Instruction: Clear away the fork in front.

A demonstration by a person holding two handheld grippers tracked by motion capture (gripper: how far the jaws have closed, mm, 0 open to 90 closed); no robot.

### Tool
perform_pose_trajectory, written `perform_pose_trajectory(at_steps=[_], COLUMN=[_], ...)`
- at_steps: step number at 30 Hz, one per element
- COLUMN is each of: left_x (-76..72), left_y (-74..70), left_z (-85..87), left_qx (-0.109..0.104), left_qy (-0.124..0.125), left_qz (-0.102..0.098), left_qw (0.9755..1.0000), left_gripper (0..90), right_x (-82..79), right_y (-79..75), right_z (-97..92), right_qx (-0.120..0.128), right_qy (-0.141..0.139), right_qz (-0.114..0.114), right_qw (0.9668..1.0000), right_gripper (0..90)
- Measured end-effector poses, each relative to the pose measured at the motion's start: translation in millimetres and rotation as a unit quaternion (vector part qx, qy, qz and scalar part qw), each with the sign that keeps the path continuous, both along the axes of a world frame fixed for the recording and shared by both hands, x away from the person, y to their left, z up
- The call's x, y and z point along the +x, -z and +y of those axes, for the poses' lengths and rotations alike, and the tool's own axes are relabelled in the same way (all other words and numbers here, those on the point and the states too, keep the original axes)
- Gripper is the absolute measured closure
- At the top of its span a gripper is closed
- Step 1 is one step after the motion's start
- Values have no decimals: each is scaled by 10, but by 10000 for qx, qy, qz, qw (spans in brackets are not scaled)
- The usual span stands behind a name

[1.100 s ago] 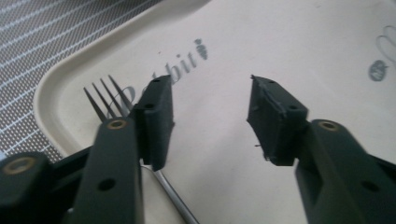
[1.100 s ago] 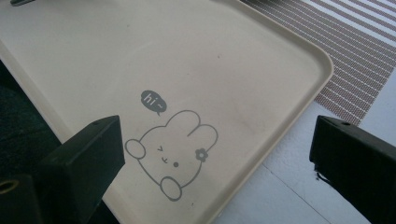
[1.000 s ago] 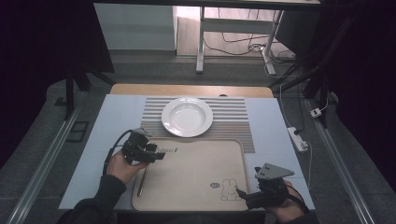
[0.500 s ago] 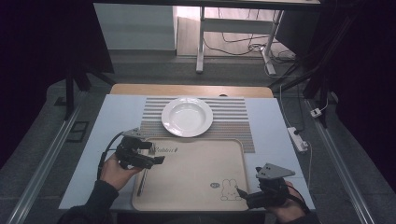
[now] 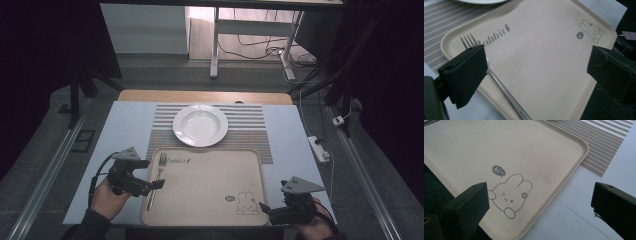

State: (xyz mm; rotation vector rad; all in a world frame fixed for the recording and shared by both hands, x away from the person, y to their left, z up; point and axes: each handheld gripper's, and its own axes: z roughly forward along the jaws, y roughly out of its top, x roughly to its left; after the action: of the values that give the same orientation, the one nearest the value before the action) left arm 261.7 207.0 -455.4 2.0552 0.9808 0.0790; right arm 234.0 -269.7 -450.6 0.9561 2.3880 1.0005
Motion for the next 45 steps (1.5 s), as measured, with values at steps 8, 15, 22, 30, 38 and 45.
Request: perform_pose_trajectory(at_steps=[8, 15, 22, 30, 38, 45], left_x=[-243, -447, -606, -761, -857, -908], left_y=[12, 46, 60, 85, 129, 173], left_z=[183, 345, 506, 670, 782, 829], left_qx=[-77, -168, -278, -272, -145, 15], left_qy=[-175, -329, -492, -699, -837, -928], left_qz=[-28, -78, -189, -301, -356, -208], left_qw=[9998, 9993, 9982, 9967, 9958, 9955], left_gripper=[14, 4, 0, 0, 0, 0], right_x=[-37, -59, -83, -115, -147, -176], right_y=[1, 21, 30, 21, 16, 13], right_z=[-79, -153, -242, -318, -362, -387], right_qx=[46, 57, 151, 193, 198, 218], right_qy=[149, 319, 472, 594, 662, 727], right_qz=[24, 58, 122, 156, 208, 256], right_qw=[9999, 9995, 9987, 9979, 9974, 9968], right_gripper=[23, 10, 10, 10, 10, 10])
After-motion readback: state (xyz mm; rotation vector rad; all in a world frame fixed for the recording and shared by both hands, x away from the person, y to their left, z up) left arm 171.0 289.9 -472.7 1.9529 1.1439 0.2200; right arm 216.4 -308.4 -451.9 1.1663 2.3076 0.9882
